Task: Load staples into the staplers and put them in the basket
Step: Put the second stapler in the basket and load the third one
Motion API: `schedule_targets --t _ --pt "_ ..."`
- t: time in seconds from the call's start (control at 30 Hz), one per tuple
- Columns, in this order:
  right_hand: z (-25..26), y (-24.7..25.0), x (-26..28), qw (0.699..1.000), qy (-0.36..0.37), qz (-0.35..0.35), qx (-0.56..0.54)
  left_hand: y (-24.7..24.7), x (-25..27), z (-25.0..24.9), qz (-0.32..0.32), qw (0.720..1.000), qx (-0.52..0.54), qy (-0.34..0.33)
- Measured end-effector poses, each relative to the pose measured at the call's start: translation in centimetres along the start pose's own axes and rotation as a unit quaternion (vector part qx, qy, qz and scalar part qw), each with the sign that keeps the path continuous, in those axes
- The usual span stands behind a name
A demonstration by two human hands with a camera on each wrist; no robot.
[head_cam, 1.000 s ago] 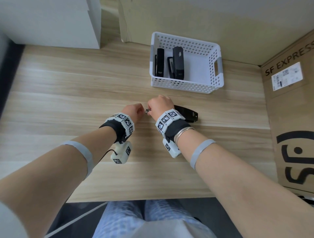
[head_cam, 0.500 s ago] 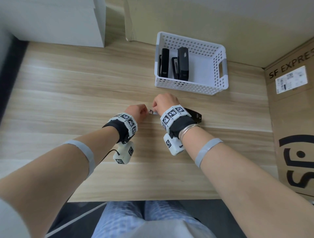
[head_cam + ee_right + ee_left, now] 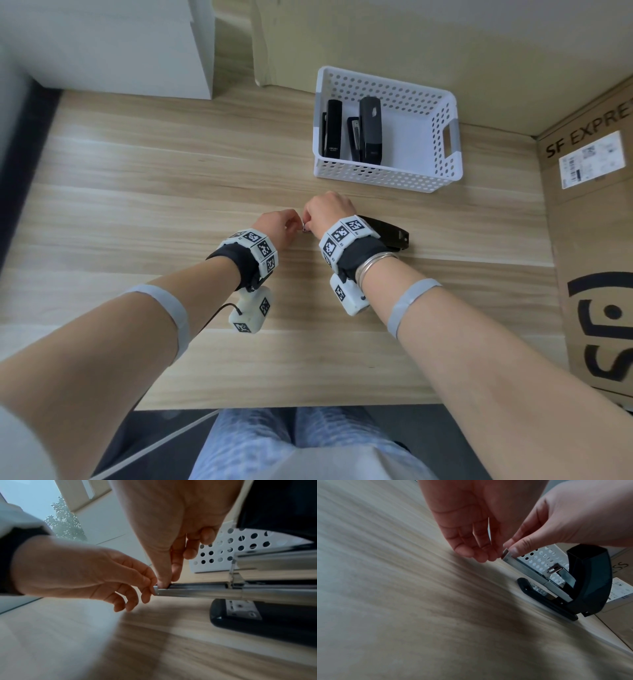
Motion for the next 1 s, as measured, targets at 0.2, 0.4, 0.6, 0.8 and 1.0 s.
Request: schedule_targets --t 0.2,0.4,0.6,0.8,1.0 --pt "0.3 0.1 -0.1 0.999 0.024 -0.013 0.03 0.1 0.0 -0.1 0.006 1.0 0.004 -0.002" --pt "0.6 0.0 0.0 0.994 0.067 -0.023 0.086 0.0 0.2 -0.1 0.01 1.0 0.005 -0.011" --pt "0.4 -0.1 -0.2 0.987 0.099 -0.019 0.127 -0.1 0.2 0.1 0.011 1.0 0.012 -0.01" --pt "-0.2 0.0 -0.3 0.981 0.119 -0.022 0.155 -0.2 0.1 0.0 0.005 1.0 -0.001 -0.009" --pt "-1.0 0.2 -0.7 0.984 0.114 -0.043 0.132 -0.1 -0.1 -0.3 -0.022 1.0 0.005 -0.013"
Point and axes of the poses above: each hand's wrist, its own x-axis away from the middle knuckle, its own y-axis out of the back of the hand, z = x × y, the point moved 2 cm from there along -x, towards the middle knuckle, and after that the axes turned 2 degrees about x, right-handed, at the moved point
